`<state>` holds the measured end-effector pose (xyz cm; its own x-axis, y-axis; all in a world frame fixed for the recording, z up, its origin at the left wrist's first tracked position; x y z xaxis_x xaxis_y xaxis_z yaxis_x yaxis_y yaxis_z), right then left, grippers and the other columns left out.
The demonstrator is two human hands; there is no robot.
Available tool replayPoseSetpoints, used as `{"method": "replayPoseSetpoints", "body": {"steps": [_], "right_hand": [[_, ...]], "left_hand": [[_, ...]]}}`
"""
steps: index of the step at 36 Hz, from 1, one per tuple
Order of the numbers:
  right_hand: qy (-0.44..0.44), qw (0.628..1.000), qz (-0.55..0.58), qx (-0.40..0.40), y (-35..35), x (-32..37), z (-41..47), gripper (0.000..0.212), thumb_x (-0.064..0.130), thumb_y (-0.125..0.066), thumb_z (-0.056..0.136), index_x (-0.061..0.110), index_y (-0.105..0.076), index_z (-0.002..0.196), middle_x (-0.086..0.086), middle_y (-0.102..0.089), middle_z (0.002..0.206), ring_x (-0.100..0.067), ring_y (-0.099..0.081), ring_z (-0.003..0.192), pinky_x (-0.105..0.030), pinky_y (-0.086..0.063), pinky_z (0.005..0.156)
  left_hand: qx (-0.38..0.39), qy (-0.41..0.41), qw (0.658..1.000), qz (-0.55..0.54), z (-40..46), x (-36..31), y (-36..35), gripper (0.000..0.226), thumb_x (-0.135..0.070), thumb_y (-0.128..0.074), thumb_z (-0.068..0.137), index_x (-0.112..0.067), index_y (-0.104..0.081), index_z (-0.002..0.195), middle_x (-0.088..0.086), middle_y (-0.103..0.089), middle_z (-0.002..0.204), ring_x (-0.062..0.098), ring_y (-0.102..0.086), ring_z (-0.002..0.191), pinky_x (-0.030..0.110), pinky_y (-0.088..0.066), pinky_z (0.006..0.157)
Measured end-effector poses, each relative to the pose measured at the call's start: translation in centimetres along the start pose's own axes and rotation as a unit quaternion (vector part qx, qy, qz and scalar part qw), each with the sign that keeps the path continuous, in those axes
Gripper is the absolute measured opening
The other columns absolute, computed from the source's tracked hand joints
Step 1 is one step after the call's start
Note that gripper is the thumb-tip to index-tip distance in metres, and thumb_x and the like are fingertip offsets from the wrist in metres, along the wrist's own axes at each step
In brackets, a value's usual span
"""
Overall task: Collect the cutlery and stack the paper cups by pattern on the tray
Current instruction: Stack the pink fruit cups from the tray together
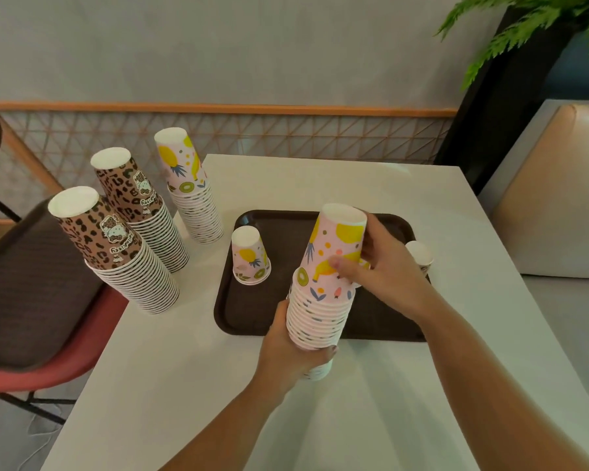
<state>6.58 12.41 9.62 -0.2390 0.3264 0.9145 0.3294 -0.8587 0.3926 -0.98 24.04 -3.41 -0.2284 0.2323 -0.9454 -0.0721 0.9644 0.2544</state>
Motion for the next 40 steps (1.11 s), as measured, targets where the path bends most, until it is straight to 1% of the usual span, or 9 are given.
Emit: {"method": "replayPoseSetpoints", "body": {"steps": [6, 12, 17, 21, 24, 27, 31, 35, 40], "right_hand": [[-0.008, 0.999, -0.006, -0.044, 1.2, -0.5, -0.6, 0.051, 0.033, -0.072, 0.074, 0.034, -0.044, 0.116, 0.022, -0.060, 0.103, 0.001, -0.062, 0.096, -0.018, -0.054, 0.079], [0.003, 0.995, 0.009, -0.101, 3.1, 0.4, -0.9, 0.041, 0.026, -0.069, 0.078, 0.026, -0.048, 0.113, 0.020, -0.061, 0.100, 0.003, -0.062, 0.093, -0.012, -0.053, 0.075], [-0.001, 0.986, 0.078, -0.150, 5.0, 0.8, -0.4, 0.038, 0.026, -0.067, 0.082, 0.017, -0.053, 0.116, 0.003, -0.066, 0.109, -0.010, -0.065, 0.097, -0.027, -0.056, 0.080], [0.006, 0.954, 0.196, -0.226, 8.2, 0.1, 1.6, 0.038, 0.035, -0.064, 0.075, 0.016, -0.057, 0.107, -0.004, -0.068, 0.108, -0.019, -0.066, 0.100, -0.036, -0.054, 0.083], [0.020, 0.931, 0.197, -0.305, 10.5, -0.7, 2.0, 0.038, 0.034, -0.065, 0.078, 0.017, -0.053, 0.110, -0.004, -0.066, 0.111, -0.016, -0.065, 0.103, -0.032, -0.054, 0.084], [0.027, 0.927, 0.123, -0.354, 11.4, -1.8, 2.6, 0.041, 0.023, -0.068, 0.083, 0.010, -0.047, 0.115, 0.002, -0.062, 0.109, -0.007, -0.061, 0.101, -0.024, -0.053, 0.082], [0.004, 0.942, 0.012, -0.334, 9.9, -4.0, 4.0, 0.053, 0.022, -0.070, 0.081, 0.008, -0.043, 0.124, 0.001, -0.058, 0.117, -0.007, -0.056, 0.101, -0.011, -0.049, 0.078], [-0.023, 0.955, -0.037, -0.293, 7.9, -6.2, 4.8, 0.063, 0.023, -0.071, 0.080, 0.012, -0.038, 0.132, -0.004, -0.056, 0.127, -0.014, -0.054, 0.110, -0.021, -0.043, 0.085], [-0.052, 0.961, -0.082, -0.257, 6.5, -7.8, 4.7, 0.072, 0.027, -0.073, 0.077, 0.016, -0.034, 0.137, -0.002, -0.049, 0.136, -0.018, -0.047, 0.124, -0.022, -0.036, 0.094]], "left_hand": [[0.012, 0.003, 1.000, -0.003, 0.0, -0.1, -0.9, 0.096, -0.014, -0.087, 0.059, -0.019, -0.035, 0.139, -0.006, -0.055, 0.130, 0.012, -0.052, 0.120, 0.038, -0.046, 0.102], [0.015, -0.003, 1.000, -0.010, -0.1, 0.0, -1.4, 0.090, -0.014, -0.087, 0.060, -0.023, -0.039, 0.136, -0.011, -0.057, 0.127, 0.009, -0.054, 0.118, 0.031, -0.047, 0.100], [0.021, -0.009, 1.000, -0.018, -0.5, 0.4, -1.6, 0.090, -0.011, -0.086, 0.060, -0.029, -0.039, 0.135, -0.014, -0.056, 0.128, 0.005, -0.053, 0.118, 0.030, -0.046, 0.102], [0.008, 0.001, 1.000, -0.005, 0.6, 0.5, -1.2, 0.090, -0.016, -0.088, 0.058, -0.023, -0.041, 0.134, -0.010, -0.057, 0.127, 0.011, -0.054, 0.118, 0.034, -0.047, 0.101], [0.001, 0.005, 1.000, 0.004, 0.7, 1.0, -0.9, 0.093, -0.027, -0.088, 0.052, -0.020, -0.042, 0.132, -0.008, -0.059, 0.125, 0.012, -0.055, 0.117, 0.039, -0.048, 0.099], [-0.001, 0.001, 1.000, -0.002, 0.5, 1.0, -0.9, 0.090, -0.017, -0.088, 0.057, -0.018, -0.041, 0.134, -0.008, -0.059, 0.126, 0.011, -0.055, 0.117, 0.036, -0.049, 0.099], [0.001, -0.001, 1.000, -0.009, 0.5, 1.0, -0.9, 0.090, -0.013, -0.087, 0.059, -0.018, -0.039, 0.136, -0.008, -0.057, 0.128, 0.011, -0.054, 0.119, 0.038, -0.047, 0.101], [-0.004, -0.007, 1.000, 0.005, 0.6, 0.6, -0.8, 0.096, -0.027, -0.087, 0.054, -0.016, -0.038, 0.136, -0.005, -0.056, 0.130, 0.014, -0.053, 0.121, 0.041, -0.047, 0.101], [-0.006, -0.010, 1.000, -0.002, 0.7, 0.4, -0.8, 0.098, -0.029, -0.087, 0.051, -0.015, -0.039, 0.135, -0.004, -0.056, 0.128, 0.015, -0.053, 0.120, 0.041, -0.047, 0.101]]}}
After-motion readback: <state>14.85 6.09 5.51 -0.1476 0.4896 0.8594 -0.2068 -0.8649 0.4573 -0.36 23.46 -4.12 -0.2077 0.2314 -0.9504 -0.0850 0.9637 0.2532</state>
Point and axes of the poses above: each hand's wrist, its own z-axis towards the middle knuckle, its own y-axis out of the back of the hand, x = y × z, the point moved 10 cm from there along z, towards the middle knuckle
